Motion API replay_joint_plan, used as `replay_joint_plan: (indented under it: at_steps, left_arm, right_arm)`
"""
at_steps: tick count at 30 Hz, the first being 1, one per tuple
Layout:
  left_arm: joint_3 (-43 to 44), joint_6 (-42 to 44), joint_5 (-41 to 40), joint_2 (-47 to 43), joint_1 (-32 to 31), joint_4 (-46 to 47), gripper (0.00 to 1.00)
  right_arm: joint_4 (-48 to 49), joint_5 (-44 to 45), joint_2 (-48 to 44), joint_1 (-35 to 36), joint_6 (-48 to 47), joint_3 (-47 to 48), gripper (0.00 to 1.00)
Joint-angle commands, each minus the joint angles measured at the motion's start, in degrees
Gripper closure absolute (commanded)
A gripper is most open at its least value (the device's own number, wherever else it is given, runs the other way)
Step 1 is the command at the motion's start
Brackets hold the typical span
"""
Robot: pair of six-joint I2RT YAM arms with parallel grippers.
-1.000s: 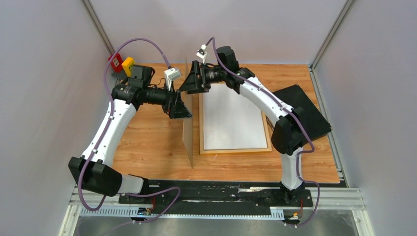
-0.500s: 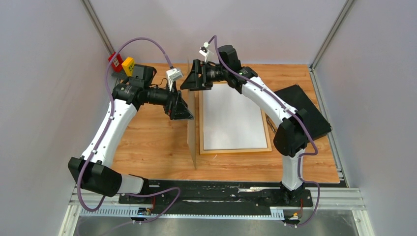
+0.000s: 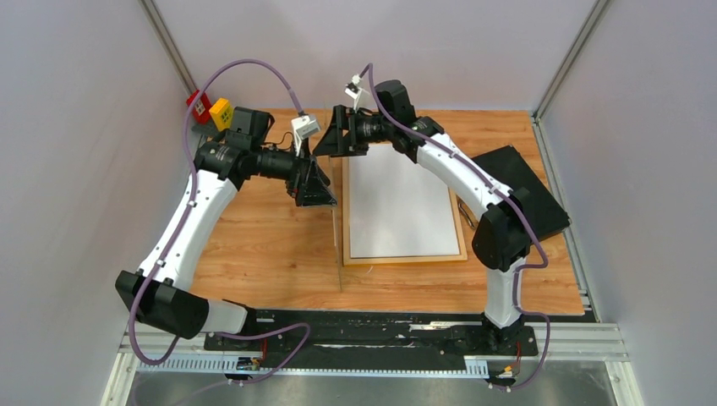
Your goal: Put the photo into the frame
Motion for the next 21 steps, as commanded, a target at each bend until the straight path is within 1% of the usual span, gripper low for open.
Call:
replay_joint_plan:
  at_steps: [1,11,18,21]
  left_arm:
    - [3.8,0.3,0.9,1.7,-1.6,0.8,0.0]
    - [4.9,0.1,-2.4,4.5,-3.7,1.3,0.0]
    - [4.0,0.5,-5.4,2.9,-3.8,1.6,0.0]
    - [3.4,0.3,-5.3,2.5,-3.7,2.2,0.0]
  right_arm:
    - [-0.5,2.3,-4.4,0.0,-3.0,-0.6,0.16]
    - [-2.3,7.0,-7.1,0.0,-6.8,-2.3,0.16]
    - [-4.0,10.4,-8.9,0.0,-9.5,-4.4,0.16]
    - [-4.5,11.2,-9.7,0.0,-10.4,-5.3,0.16]
